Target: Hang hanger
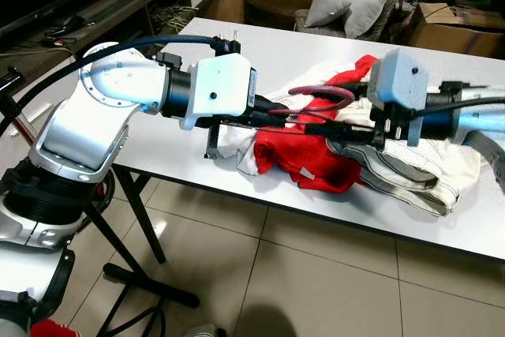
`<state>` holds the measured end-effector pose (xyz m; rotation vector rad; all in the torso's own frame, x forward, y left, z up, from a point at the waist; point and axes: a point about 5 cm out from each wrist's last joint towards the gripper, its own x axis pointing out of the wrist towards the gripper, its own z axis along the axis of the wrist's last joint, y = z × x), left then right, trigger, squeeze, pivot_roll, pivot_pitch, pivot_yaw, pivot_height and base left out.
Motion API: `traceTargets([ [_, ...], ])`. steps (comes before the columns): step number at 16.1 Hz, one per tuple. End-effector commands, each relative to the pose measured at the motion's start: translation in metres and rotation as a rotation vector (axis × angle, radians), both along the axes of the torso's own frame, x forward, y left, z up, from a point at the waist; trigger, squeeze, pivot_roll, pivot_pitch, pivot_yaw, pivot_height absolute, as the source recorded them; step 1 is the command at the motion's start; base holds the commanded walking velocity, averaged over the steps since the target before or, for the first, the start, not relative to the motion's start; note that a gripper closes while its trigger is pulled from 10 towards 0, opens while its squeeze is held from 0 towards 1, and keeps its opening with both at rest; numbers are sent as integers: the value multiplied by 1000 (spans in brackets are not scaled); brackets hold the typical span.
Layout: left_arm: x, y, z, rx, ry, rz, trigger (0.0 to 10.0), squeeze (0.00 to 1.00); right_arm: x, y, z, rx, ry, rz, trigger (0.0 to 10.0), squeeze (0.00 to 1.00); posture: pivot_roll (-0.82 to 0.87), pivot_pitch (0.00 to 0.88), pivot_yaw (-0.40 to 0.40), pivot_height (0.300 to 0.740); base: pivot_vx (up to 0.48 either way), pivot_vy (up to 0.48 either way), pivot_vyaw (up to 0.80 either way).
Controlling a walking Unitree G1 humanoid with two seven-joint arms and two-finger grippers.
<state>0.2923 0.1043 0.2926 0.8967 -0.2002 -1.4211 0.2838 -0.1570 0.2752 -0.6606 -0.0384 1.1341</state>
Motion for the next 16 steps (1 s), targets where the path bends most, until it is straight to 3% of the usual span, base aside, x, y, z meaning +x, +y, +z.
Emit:
traceTargets([
  [1,-4,-3,10,-2,-30,-33,10000,0,2,2,2,-12,-20,1,10000,0,-5,0,14,740,0,0,0],
  [2,-5,-3,11,-4,-34,-41,10000,0,3,3,1,-16,-18,8,8941,0,-5,0,14,740,0,0,0],
  [4,-7,-5,13,-14,-37,-55,10000,0,4,4,0,-16,-14,16,8118,0,-4,0,13,740,0,0,0],
  [5,-9,-8,15,-20,-38,-73,10000,0,5,6,-1,-13,-7,25,5843,0,-4,0,12,740,0,0,0],
  [7,-11,-10,16,-28,-38,-88,10000,0,6,8,-3,-12,4,35,3882,0,-3,0,11,740,0,0,0],
  [9,-10,-12,17,-35,-45,-87,10000,0,7,9,-5,-9,17,49,0,0,-2,0,10,740,0,0,0],
  [16,-10,-15,24,-84,-84,-87,10000,0,8,8,-8,-11,61,65,0,0,-7,0,4,740,0,0,0],
])
